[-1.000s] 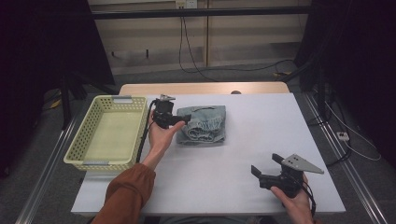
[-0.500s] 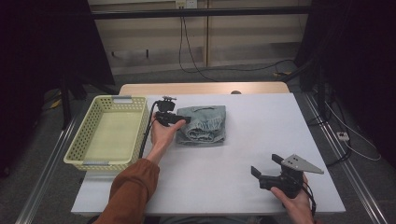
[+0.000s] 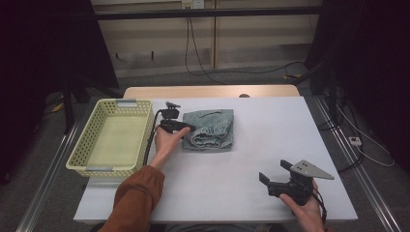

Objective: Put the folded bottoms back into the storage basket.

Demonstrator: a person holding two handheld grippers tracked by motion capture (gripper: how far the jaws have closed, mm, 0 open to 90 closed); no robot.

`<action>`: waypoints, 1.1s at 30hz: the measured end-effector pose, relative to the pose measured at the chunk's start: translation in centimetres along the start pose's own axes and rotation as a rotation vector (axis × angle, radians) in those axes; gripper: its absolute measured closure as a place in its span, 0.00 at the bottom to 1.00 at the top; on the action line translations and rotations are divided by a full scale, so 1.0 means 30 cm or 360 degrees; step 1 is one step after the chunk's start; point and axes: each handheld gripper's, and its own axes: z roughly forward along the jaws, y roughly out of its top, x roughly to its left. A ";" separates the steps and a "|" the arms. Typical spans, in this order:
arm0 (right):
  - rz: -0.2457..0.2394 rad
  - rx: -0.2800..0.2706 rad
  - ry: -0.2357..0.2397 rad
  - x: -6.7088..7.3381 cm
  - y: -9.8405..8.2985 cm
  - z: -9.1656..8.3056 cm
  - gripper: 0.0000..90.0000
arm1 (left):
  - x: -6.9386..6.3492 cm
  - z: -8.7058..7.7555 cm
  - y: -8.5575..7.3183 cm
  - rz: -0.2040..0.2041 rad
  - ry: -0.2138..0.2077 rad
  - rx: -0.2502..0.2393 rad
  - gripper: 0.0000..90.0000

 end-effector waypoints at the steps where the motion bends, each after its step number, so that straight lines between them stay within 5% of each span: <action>1: 0.0002 -0.0001 0.0002 0.002 0.000 0.001 0.05 | -0.001 0.000 -0.005 -0.0024 -0.0008 -0.0019 0.41; 8: 0.0003 0.0002 -0.0001 0.003 0.001 0.003 0.06 | 0.002 0.001 -0.007 -0.0084 -0.0086 0.0011 0.49; 16: -0.0004 0.0002 0.0000 0.003 0.004 0.010 0.06 | -0.015 0.009 0.005 -0.0011 -0.0072 0.0089 0.61; 22: -0.0009 0.0001 0.0008 0.005 0.005 0.012 0.06 | -0.015 0.016 -0.014 0.0002 -0.0144 0.0031 0.76; 25: -0.0009 0.0001 0.0000 0.004 0.004 0.010 0.06 | -0.009 0.016 -0.020 0.0035 -0.0183 0.0003 0.80; 30: -0.0003 -0.0001 -0.0010 -0.001 0.004 0.007 0.06 | -0.041 0.003 -0.017 0.0165 -0.0092 -0.0016 0.80; 33: -0.0003 0.0000 -0.0008 -0.001 0.004 0.008 0.06 | -0.040 -0.004 -0.015 0.0173 -0.0104 -0.0037 0.80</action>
